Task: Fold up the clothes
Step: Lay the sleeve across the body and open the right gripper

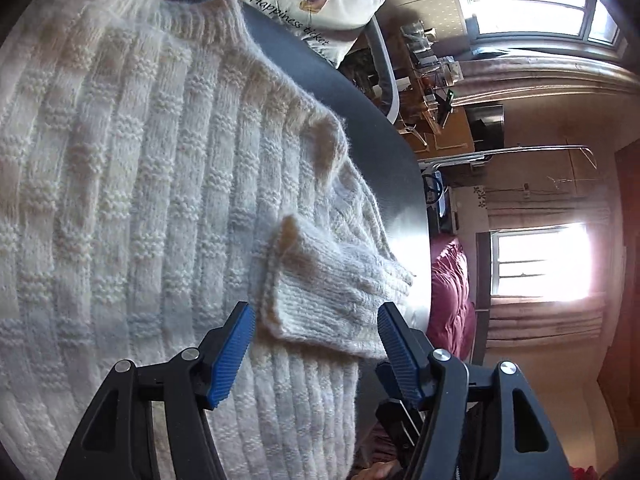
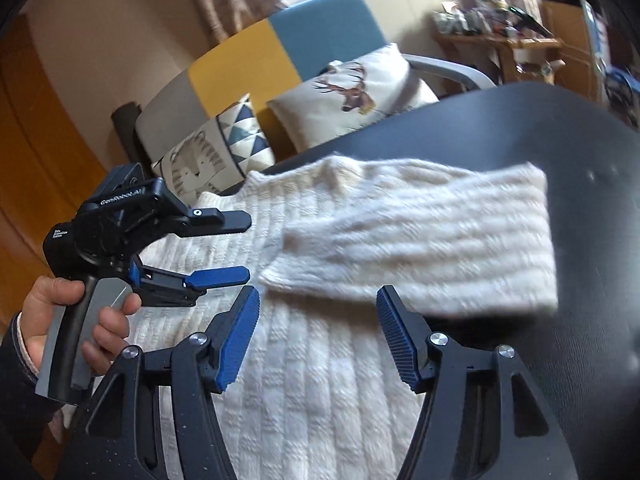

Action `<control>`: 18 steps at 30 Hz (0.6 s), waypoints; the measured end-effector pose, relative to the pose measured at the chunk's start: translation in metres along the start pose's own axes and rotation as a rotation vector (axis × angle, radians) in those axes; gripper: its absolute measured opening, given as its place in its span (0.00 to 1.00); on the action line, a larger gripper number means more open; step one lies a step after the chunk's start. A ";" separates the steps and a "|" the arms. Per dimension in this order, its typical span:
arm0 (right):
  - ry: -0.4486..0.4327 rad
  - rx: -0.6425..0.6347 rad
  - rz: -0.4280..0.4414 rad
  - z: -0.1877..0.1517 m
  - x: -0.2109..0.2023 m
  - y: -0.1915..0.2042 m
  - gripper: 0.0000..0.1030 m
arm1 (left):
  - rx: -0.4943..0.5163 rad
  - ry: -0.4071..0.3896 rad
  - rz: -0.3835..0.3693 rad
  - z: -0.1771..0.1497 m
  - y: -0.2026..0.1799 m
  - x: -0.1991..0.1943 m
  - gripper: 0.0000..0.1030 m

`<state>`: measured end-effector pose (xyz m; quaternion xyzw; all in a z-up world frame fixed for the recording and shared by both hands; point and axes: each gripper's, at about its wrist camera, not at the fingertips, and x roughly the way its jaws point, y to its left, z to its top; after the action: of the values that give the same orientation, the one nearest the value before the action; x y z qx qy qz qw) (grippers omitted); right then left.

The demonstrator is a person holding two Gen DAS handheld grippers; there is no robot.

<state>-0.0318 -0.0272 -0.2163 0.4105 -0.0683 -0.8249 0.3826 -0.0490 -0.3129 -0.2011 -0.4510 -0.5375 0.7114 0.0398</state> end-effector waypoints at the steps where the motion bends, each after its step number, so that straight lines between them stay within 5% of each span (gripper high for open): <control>1: -0.003 0.012 -0.001 -0.001 -0.002 -0.003 0.63 | -0.014 0.011 0.010 -0.001 0.001 0.005 0.64; 4: -0.019 0.037 -0.001 -0.003 -0.009 -0.008 0.63 | -0.060 0.038 0.029 -0.002 0.005 0.021 0.64; 11: -0.036 0.066 -0.012 -0.008 -0.016 -0.013 0.63 | -0.147 0.043 -0.060 0.012 -0.002 0.044 0.62; 13: -0.034 0.077 -0.022 -0.010 -0.016 -0.017 0.63 | -0.109 0.048 -0.077 0.011 -0.011 0.049 0.51; 15: -0.031 0.089 -0.033 -0.013 -0.016 -0.021 0.63 | -0.061 0.055 -0.084 0.007 -0.019 0.053 0.12; 18: -0.028 0.106 -0.048 -0.017 -0.016 -0.026 0.63 | -0.039 0.032 -0.086 0.005 -0.018 0.047 0.07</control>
<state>-0.0289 0.0054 -0.2284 0.4201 -0.1075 -0.8348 0.3392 -0.0883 -0.2837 -0.2153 -0.4394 -0.5695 0.6912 0.0699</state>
